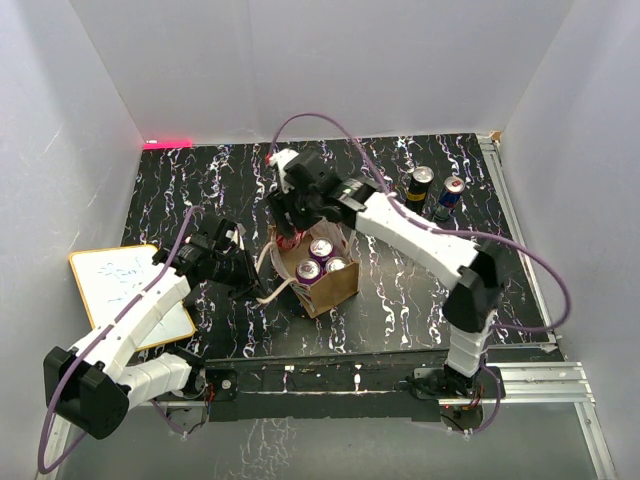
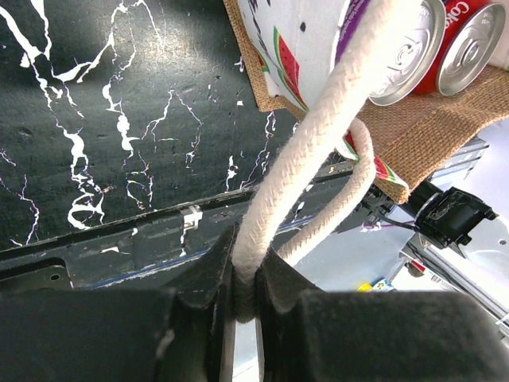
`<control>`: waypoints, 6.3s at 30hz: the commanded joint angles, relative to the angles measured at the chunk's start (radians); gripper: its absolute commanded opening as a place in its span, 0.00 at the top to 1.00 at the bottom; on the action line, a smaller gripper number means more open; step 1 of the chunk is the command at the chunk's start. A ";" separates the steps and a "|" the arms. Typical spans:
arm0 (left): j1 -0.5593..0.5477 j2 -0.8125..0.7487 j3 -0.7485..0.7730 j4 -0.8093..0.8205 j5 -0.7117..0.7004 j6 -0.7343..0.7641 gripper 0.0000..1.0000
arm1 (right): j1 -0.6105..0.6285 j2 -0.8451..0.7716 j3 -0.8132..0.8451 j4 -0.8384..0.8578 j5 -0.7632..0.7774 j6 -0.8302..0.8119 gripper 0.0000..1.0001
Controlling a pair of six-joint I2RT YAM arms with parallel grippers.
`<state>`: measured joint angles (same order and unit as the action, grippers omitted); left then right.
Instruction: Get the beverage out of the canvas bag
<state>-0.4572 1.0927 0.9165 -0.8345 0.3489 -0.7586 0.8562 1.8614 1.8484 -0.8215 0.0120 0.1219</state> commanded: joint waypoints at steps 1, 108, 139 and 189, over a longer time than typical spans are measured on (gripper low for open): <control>0.005 -0.037 -0.001 -0.011 0.020 0.011 1.00 | -0.036 -0.221 -0.034 0.115 0.031 0.200 0.92; 0.005 0.014 -0.006 0.042 0.047 0.009 1.00 | -0.548 -0.781 -0.712 0.243 -0.471 0.484 0.01; 0.005 0.036 0.009 0.039 0.040 0.000 1.00 | -0.081 0.013 -0.120 -0.182 0.207 0.700 0.01; 0.005 0.045 0.018 0.026 0.048 0.036 1.00 | -0.204 -0.343 -0.345 0.311 -0.321 0.695 0.69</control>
<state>-0.4572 1.1564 0.9234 -0.7860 0.3782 -0.7364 0.7078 1.6588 1.5978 -0.8421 -0.0631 0.8600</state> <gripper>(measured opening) 0.086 0.692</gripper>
